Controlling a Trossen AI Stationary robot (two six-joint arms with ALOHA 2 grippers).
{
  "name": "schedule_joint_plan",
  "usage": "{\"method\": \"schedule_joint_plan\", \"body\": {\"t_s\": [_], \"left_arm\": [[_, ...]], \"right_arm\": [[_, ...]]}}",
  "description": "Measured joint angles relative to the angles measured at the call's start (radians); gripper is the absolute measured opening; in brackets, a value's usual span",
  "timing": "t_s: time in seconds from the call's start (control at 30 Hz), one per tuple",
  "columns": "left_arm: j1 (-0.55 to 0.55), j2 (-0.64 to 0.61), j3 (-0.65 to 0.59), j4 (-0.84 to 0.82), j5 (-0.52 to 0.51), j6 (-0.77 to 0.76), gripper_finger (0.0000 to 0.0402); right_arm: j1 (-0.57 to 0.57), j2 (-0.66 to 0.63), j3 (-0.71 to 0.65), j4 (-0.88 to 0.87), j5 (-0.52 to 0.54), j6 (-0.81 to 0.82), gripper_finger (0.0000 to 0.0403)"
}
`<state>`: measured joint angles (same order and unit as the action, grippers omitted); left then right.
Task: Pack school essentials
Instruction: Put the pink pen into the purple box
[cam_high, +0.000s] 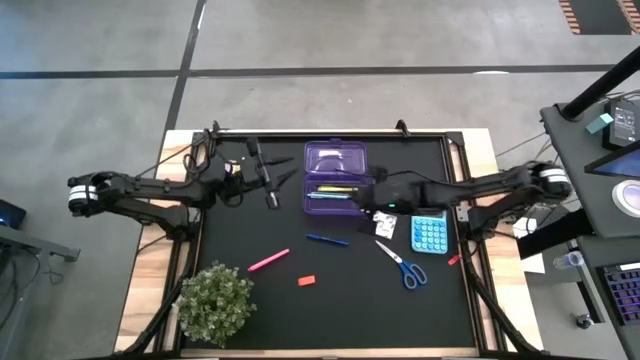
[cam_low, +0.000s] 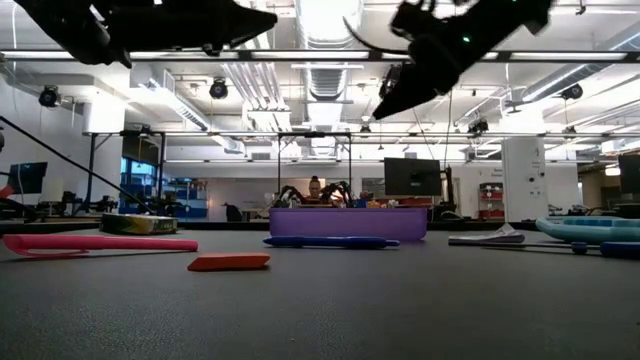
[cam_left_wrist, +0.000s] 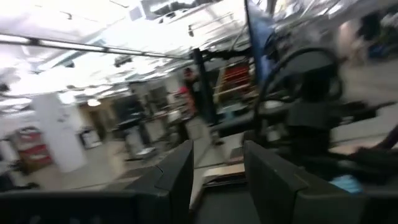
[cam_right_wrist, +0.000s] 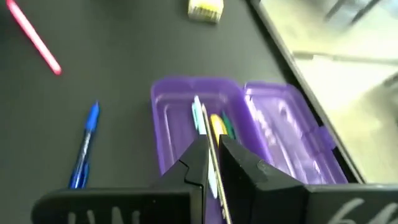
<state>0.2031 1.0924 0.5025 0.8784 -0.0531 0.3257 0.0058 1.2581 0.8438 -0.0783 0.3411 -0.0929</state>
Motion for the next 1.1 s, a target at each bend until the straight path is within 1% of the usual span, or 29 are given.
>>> {"method": "schedule_joint_plan", "body": {"t_s": [0.1,0.17,0.23,0.33,0.43,0.53,0.67,0.73,0.83,0.9,1.0,1.1], "left_arm": [[-0.014,0.0,-0.003,-0.02,0.01,-0.12,0.0123],[-0.021,0.0,-0.006,-0.069,0.01,-0.193,0.0123],[-0.028,0.004,-0.007,-0.108,0.011,-0.249,0.0123],[-0.03,0.025,-0.007,-0.118,0.011,-0.328,0.0123],[-0.03,0.055,-0.006,-0.09,0.01,-0.373,0.0123],[-0.037,0.095,0.018,-0.097,0.009,-0.402,0.0123],[-0.067,0.152,0.068,-0.099,0.012,-0.431,0.0123],[-0.091,0.168,0.097,-0.123,0.032,-0.454,0.0123],[-0.135,0.166,0.13,-0.239,0.064,-0.496,0.0123],[-0.164,0.153,0.15,-0.386,0.064,-0.516,0.0123],[-0.202,0.15,0.184,-0.59,0.065,-0.537,0.0123],[-0.232,0.15,0.197,-0.74,0.065,-0.557,0.0123]], "right_arm": [[-0.002,-0.069,-0.12,0.171,0.002,-0.05,0.0027],[-0.002,-0.107,-0.184,0.287,0.0,-0.101,0.0027],[-0.001,-0.135,-0.242,0.398,-0.002,-0.142,0.0027],[-0.002,-0.16,-0.321,0.551,-0.009,-0.186,0.0027],[-0.012,-0.167,-0.393,0.692,-0.074,-0.189,0.0027],[-0.037,-0.156,-0.438,0.816,-0.152,-0.187,0.0027],[-0.067,-0.16,-0.465,0.849,-0.311,-0.219,0.0027],[-0.064,-0.182,-0.474,0.864,-0.339,-0.228,0.0027],[-0.056,-0.224,-0.506,0.867,-0.341,-0.239,0.0027],[-0.056,-0.245,-0.524,0.861,-0.337,-0.211,0.0027],[-0.056,-0.272,-0.543,0.864,-0.275,-0.175,0.0027],[-0.056,-0.278,-0.556,0.857,-0.213,-0.159,0.0027]]}}
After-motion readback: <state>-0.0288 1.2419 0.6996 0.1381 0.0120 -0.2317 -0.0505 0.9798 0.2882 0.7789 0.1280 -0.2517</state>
